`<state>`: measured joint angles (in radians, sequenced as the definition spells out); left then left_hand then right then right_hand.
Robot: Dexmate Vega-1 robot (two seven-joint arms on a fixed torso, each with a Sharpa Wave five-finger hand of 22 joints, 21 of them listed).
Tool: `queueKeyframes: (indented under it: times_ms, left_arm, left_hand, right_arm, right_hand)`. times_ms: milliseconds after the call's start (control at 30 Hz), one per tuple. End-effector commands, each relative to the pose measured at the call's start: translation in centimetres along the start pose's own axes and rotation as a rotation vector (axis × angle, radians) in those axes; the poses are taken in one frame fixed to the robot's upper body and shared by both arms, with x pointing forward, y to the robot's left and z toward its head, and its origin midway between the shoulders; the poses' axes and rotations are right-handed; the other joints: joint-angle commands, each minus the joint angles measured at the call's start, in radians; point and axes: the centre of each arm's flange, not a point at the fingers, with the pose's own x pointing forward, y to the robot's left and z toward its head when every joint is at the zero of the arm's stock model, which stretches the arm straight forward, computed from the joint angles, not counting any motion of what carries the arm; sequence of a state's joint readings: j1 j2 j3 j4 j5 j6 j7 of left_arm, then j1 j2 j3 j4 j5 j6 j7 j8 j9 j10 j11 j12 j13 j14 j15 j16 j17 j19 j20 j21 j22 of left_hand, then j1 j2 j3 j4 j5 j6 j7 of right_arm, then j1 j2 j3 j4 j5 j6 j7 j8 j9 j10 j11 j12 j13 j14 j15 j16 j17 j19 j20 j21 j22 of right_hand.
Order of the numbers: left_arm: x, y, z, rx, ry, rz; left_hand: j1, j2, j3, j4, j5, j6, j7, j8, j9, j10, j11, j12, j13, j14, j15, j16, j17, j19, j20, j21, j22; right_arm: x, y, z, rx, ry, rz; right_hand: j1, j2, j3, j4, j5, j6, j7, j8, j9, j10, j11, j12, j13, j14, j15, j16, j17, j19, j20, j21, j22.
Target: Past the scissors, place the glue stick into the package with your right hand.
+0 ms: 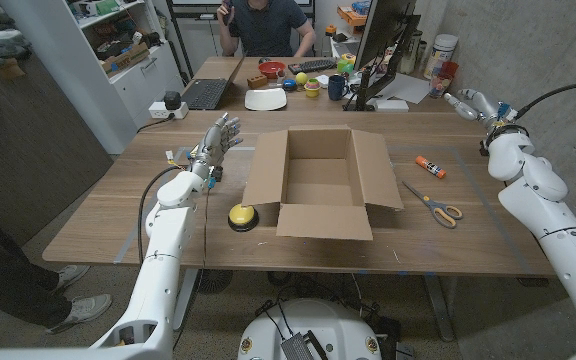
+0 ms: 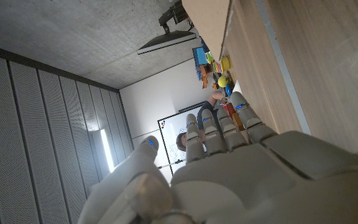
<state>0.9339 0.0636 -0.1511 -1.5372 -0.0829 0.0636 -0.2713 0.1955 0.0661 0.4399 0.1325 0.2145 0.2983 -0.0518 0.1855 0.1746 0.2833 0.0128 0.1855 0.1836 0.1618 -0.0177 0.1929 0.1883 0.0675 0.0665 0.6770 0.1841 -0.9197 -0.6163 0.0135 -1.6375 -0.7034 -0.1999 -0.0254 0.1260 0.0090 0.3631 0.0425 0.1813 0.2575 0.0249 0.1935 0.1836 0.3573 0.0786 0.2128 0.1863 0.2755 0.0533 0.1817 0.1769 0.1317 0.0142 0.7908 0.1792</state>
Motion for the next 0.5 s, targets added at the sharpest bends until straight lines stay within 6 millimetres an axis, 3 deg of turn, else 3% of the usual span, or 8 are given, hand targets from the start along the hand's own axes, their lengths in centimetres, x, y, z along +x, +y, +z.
queueKeyframes:
  times_ms: [33, 500]
  left_arm:
    - [-0.1, -0.4, -0.2, -0.001, 0.000, 0.003]
    - [-0.3, -0.2, -0.2, 0.005, 0.001, 0.016]
  left_hand:
    - [0.003, 0.002, 0.000, -0.003, 0.002, 0.002, 0.002, 0.005, 0.005, 0.004, 0.000, 0.005, 0.004, 0.002, 0.001, 0.008, 0.001, 0.005, -0.004, -0.003, 0.001]
    - [0.002, -0.001, -0.003, -0.003, 0.002, 0.002, 0.000, 0.005, 0.005, 0.003, 0.003, 0.004, 0.004, 0.001, 0.001, 0.008, 0.002, 0.005, -0.003, -0.005, 0.001]
  right_arm:
    - [0.5, 0.3, -0.3, -0.101, 0.040, 0.040]
    - [1.1, 1.4, -0.4, -0.156, 0.068, 0.145]
  right_hand:
    - [0.019, -0.015, 0.004, -0.018, 0.007, 0.002, -0.001, 0.001, 0.003, 0.004, -0.008, 0.004, 0.003, 0.012, -0.003, 0.006, -0.001, 0.015, 0.001, -0.001, 0.001]
    - [0.090, -0.043, 0.009, -0.076, 0.011, 0.012, -0.008, 0.006, 0.003, -0.002, -0.021, 0.002, 0.003, 0.027, -0.024, 0.008, -0.001, 0.051, -0.013, -0.002, 0.000]
